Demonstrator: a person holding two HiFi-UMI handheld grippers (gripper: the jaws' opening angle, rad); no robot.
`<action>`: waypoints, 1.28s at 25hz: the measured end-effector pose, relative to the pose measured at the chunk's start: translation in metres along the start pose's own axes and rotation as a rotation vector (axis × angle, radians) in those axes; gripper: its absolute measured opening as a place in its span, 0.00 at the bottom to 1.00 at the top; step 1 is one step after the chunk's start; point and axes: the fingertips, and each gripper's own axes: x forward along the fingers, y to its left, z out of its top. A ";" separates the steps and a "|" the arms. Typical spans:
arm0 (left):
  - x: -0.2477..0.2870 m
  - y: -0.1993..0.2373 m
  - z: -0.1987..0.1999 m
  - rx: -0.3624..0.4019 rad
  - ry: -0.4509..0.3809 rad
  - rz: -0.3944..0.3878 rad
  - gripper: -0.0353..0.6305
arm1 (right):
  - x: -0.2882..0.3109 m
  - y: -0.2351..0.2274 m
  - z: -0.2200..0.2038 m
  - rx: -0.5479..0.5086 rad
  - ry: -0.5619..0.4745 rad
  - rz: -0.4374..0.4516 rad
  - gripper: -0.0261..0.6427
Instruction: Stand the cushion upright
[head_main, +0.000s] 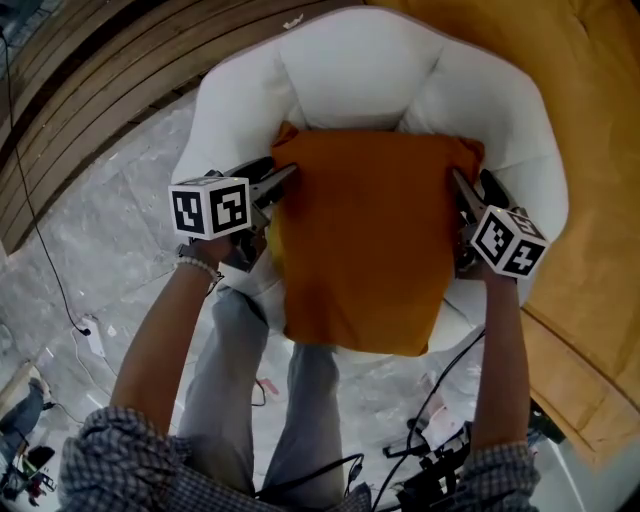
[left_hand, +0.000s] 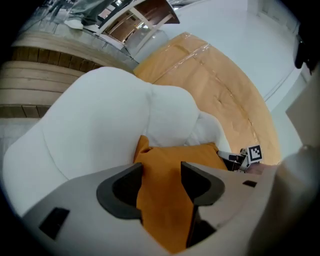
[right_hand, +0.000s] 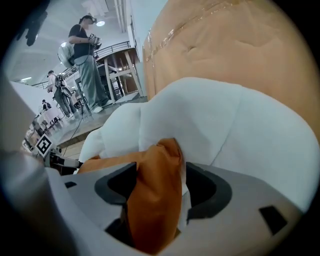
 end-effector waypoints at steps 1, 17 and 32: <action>0.003 0.001 -0.001 -0.016 -0.003 -0.008 0.41 | 0.001 0.000 -0.002 0.011 0.001 0.002 0.50; -0.016 -0.017 -0.008 -0.094 -0.024 -0.046 0.20 | -0.032 0.026 -0.006 -0.015 -0.040 -0.039 0.20; -0.101 -0.098 -0.021 0.003 0.020 -0.029 0.11 | -0.167 0.059 -0.004 0.037 -0.140 -0.020 0.18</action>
